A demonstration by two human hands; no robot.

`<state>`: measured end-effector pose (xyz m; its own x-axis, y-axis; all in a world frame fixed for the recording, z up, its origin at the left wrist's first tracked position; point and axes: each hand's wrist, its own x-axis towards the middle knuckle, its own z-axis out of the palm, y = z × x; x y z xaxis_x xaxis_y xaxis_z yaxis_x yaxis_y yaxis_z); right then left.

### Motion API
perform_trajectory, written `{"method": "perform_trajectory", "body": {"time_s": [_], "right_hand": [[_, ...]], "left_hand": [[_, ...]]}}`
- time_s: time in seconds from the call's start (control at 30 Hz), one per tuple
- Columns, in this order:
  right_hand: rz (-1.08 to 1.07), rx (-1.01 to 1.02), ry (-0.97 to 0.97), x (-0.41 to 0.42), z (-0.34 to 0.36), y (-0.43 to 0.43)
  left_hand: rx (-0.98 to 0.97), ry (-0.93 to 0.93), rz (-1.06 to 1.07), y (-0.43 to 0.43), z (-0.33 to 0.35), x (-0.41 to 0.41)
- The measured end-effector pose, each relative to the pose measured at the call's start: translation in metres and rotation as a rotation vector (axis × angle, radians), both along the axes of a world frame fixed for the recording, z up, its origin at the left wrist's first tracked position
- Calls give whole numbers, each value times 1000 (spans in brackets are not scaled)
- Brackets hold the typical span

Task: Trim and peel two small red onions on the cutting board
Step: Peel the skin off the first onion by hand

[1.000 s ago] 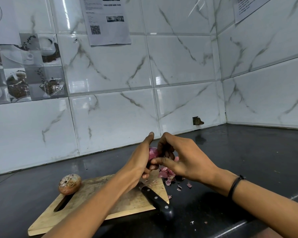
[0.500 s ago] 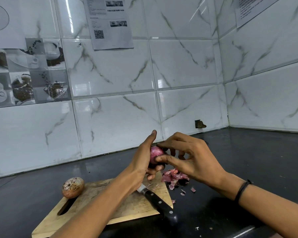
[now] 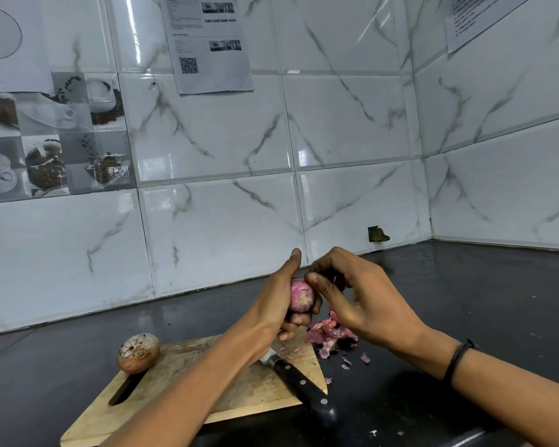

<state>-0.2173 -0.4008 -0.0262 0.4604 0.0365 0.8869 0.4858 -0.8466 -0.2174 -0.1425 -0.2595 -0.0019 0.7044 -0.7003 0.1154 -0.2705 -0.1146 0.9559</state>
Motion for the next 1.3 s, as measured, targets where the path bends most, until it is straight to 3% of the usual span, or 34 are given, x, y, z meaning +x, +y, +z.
{"method": "perform_trajectory", "body": {"time_s": [0.23,0.47,0.57,0.73,1.1,1.3], "right_hand": [[-48,-2,-17,-2,1,0],[-32,-247,-74,-3,0,4],[-42,-176,-36,-1,0,4],[-92,134,-4,-2,2,-8],[-259,2,28,2,-2,-15],[-103,15,2,-7,3,-7]], "left_hand": [[-27,60,-16,2,2,0],[-65,98,31,4,1,2],[-6,32,42,2,1,3],[-20,-8,-19,2,2,2],[-149,-95,-36,4,4,4],[-188,-140,-5,7,6,0]]}}
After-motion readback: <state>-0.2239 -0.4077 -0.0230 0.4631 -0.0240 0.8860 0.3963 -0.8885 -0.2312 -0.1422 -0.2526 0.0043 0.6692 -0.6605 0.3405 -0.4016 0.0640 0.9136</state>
